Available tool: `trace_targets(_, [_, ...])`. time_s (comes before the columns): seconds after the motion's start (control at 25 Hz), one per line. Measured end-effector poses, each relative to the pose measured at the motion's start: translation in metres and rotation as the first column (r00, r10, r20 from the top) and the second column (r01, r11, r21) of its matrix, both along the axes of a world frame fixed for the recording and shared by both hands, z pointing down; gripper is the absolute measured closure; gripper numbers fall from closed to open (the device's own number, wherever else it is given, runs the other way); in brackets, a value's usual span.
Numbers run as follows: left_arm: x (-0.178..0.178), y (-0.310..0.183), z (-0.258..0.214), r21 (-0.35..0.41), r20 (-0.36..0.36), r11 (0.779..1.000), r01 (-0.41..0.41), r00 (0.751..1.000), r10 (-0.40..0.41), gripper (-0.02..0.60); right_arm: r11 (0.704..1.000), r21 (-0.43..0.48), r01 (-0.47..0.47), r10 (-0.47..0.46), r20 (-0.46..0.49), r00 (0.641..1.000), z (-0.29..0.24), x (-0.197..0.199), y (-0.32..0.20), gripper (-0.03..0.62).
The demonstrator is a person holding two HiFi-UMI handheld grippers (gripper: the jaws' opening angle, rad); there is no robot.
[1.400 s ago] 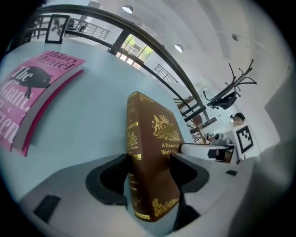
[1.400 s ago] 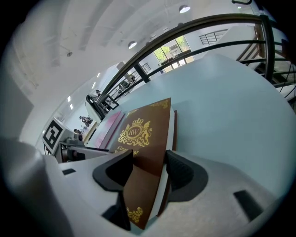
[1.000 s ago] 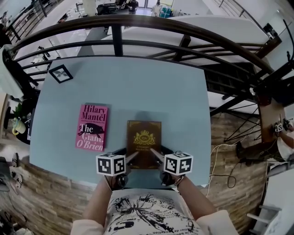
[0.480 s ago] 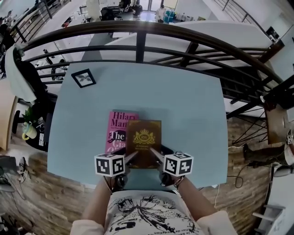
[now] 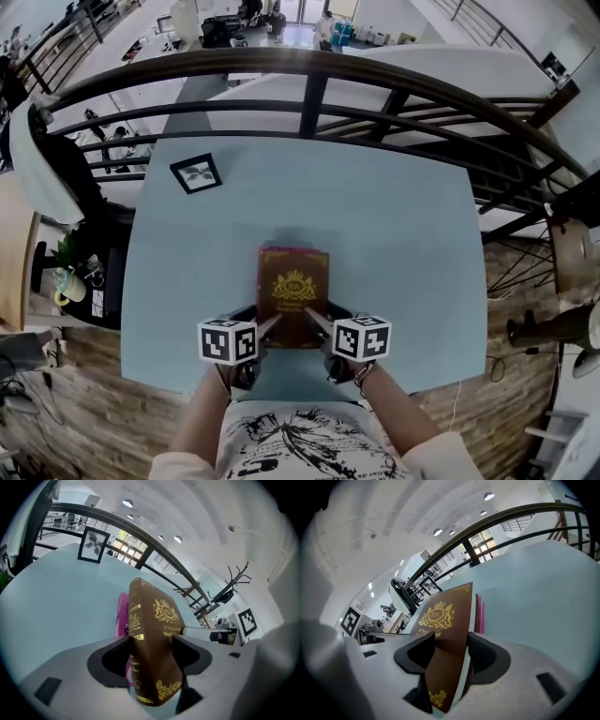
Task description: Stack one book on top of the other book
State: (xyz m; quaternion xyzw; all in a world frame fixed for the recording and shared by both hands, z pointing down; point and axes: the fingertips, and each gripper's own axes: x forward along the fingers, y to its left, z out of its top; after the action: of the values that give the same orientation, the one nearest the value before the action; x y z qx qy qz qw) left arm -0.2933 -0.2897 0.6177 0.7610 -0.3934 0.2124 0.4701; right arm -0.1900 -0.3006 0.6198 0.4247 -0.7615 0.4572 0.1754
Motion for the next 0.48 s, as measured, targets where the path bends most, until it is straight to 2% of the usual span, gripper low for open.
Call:
trace_targets(0.16, [-0.001,-0.003,0.022,-0.050,-0.057,0.998,-0.028,0.998,0.025,0.318,1.000,-0.017,-0.006,0.006,-0.034,0.999,0.014,-0.008,-0.006,0.382])
trace_targets(0.48, [-0.005,-0.008,0.038,-0.090,-0.108,0.995,-0.041,0.994,0.031,0.318,1.000,-0.017,-0.020,0.018,-0.069,0.997,0.025,-0.011,-0.010,0.381])
